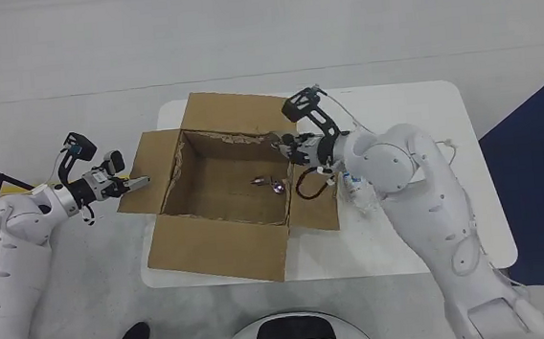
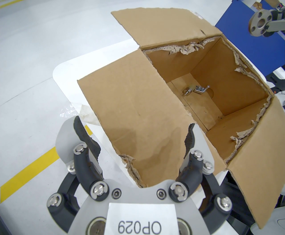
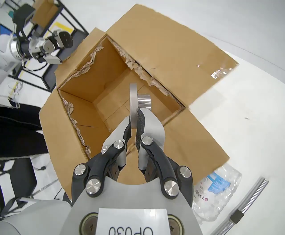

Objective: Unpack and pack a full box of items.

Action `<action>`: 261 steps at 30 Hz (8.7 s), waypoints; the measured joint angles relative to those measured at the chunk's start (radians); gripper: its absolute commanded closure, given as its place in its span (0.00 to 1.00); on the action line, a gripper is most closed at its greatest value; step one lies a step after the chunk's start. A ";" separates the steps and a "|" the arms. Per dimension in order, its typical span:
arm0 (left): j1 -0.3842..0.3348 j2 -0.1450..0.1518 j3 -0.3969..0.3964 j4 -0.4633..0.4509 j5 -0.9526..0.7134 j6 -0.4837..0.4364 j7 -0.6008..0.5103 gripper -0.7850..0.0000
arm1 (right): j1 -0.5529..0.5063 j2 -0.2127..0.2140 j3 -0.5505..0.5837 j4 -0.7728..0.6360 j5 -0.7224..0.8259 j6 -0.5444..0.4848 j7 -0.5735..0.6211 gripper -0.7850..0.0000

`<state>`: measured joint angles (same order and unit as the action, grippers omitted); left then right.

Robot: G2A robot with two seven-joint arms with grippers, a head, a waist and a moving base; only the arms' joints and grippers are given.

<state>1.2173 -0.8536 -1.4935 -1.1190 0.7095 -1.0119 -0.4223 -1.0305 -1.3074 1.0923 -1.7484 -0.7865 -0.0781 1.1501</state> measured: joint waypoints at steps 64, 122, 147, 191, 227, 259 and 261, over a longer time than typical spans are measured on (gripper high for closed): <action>0.000 0.000 0.000 0.000 0.000 0.000 0.000 0.00 | 0.527 -0.360 -0.608 0.846 -0.128 -0.152 -0.218 0.50; 0.000 0.000 0.000 0.000 0.000 0.000 0.000 0.00 | -0.385 0.032 0.549 0.064 -0.380 -0.039 0.079 0.61; 0.000 0.000 0.000 0.000 0.000 0.000 0.000 0.00 | -0.132 0.040 0.411 0.436 -0.466 -0.004 0.167 0.65; 0.000 0.000 0.000 0.000 0.000 0.000 0.000 0.00 | -0.252 0.094 0.631 0.234 0.258 -0.372 -0.105 1.00; 0.000 0.000 0.000 0.000 0.000 0.000 0.000 0.00 | -0.003 0.042 0.074 0.149 0.373 -0.245 -0.132 1.00; 0.000 0.000 0.000 0.000 0.000 0.000 0.000 0.00 | 0.473 -0.285 -0.682 0.876 0.248 0.002 -0.180 0.47; 0.000 0.000 0.000 0.000 0.000 0.000 0.000 0.00 | 0.487 -0.308 -0.692 0.916 0.253 0.006 -0.188 0.24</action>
<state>1.2173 -0.8536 -1.4935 -1.1190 0.7095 -1.0119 -0.4223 -0.5433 -1.6151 0.4004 -0.8326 -0.5336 -0.0720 0.9623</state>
